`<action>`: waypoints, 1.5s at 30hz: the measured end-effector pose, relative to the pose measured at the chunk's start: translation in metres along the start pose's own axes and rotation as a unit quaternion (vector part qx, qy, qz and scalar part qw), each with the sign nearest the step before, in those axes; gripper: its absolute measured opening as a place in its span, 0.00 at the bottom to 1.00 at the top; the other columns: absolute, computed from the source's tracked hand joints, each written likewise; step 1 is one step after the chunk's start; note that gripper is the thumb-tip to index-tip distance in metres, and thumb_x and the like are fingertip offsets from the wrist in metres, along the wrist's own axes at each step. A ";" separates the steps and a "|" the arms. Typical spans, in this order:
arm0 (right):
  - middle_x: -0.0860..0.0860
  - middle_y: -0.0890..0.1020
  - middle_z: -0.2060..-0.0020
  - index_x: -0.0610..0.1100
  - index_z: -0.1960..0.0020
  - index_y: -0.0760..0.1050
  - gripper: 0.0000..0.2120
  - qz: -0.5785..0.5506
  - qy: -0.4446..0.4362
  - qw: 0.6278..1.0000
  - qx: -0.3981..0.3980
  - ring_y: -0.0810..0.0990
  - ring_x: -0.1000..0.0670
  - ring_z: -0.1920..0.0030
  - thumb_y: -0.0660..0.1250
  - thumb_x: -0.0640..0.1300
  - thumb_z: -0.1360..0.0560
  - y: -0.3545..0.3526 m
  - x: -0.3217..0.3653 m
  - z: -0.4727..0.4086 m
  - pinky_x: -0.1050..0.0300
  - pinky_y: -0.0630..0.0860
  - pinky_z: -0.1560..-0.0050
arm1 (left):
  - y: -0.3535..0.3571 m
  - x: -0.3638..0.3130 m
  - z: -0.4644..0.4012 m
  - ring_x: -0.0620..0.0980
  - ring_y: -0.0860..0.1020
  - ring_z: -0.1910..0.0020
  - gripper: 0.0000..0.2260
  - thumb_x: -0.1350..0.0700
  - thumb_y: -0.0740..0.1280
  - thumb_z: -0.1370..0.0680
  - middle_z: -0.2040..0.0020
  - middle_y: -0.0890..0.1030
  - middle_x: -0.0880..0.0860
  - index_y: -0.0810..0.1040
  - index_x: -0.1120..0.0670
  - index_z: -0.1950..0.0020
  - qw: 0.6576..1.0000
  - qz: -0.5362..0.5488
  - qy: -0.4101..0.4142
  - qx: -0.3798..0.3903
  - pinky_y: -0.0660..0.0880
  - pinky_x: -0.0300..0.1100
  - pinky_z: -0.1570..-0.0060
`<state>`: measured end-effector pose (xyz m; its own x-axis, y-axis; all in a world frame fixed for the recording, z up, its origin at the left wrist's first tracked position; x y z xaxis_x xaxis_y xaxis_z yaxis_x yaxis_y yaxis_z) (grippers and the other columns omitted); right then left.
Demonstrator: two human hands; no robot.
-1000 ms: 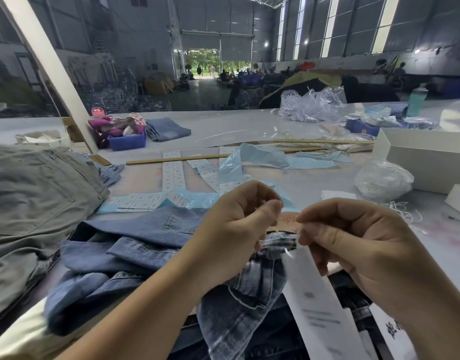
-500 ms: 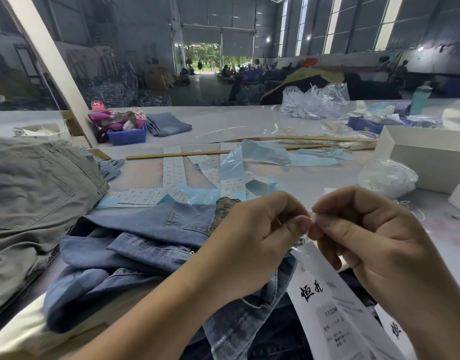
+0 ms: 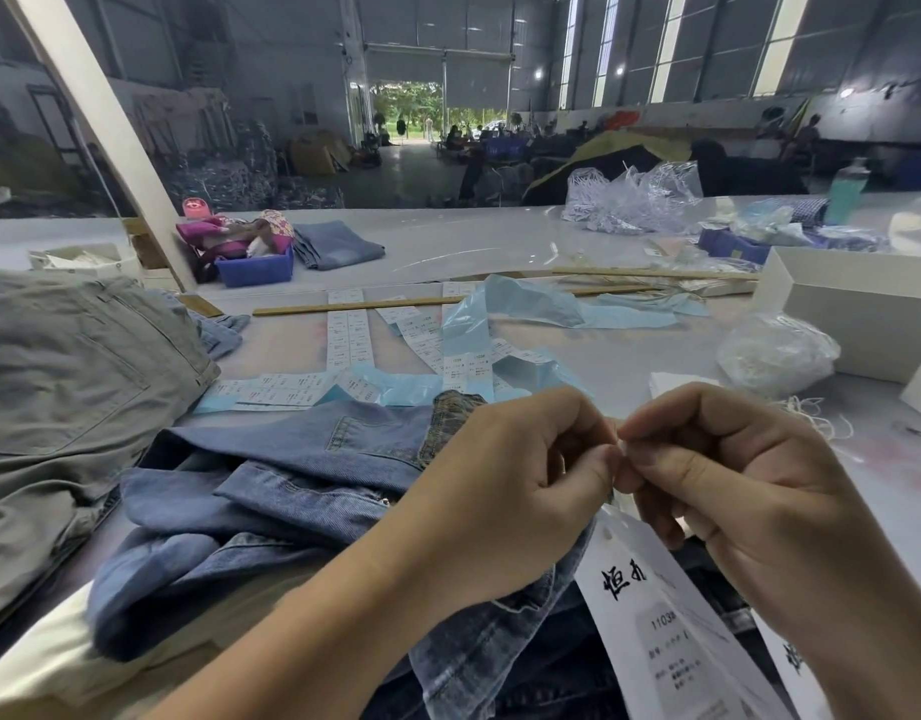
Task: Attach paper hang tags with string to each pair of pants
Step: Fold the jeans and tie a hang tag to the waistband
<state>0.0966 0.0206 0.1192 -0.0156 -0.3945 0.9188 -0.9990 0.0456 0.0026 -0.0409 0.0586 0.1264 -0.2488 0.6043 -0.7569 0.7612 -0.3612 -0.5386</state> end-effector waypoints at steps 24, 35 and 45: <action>0.41 0.81 0.67 0.43 0.56 0.82 0.17 -0.034 -0.020 0.998 0.058 0.73 0.51 0.76 0.78 0.56 0.35 -0.004 0.004 0.003 0.65 0.69 0.74 | 0.004 0.000 0.001 0.48 0.68 0.71 0.06 0.54 0.64 0.19 0.63 0.79 0.56 0.79 0.48 0.55 0.996 0.075 -0.012 0.042 0.65 0.44 0.71; 0.43 0.82 0.69 0.43 0.60 0.83 0.06 0.020 -0.045 0.998 0.031 0.75 0.57 0.74 0.68 0.35 0.32 -0.006 0.004 0.006 0.67 0.70 0.74 | 0.007 0.002 0.001 0.41 0.64 0.76 0.07 0.54 0.66 0.20 0.72 0.71 0.45 0.78 0.46 0.57 0.997 0.051 -0.024 0.045 0.61 0.34 0.76; 0.43 0.83 0.69 0.47 0.59 0.83 0.05 0.092 -0.039 0.995 0.018 0.74 0.52 0.76 0.71 0.43 0.35 -0.005 0.003 0.005 0.65 0.71 0.73 | 0.006 0.004 0.001 0.41 0.64 0.76 0.06 0.54 0.66 0.20 0.73 0.70 0.44 0.78 0.47 0.57 0.998 0.039 -0.027 0.049 0.61 0.32 0.76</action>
<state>0.1015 0.0142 0.1201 -0.2010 -0.4524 0.8689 -0.9796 0.0920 -0.1787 -0.0378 0.0577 0.1196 -0.2252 0.5334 -0.8153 0.7180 -0.4748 -0.5090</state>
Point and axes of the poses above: each hand's wrist, its own z-axis away from the middle knuckle, its own y-axis out of the palm, x = y × z, the point moved 6 cm from there along -z, towards the middle knuckle
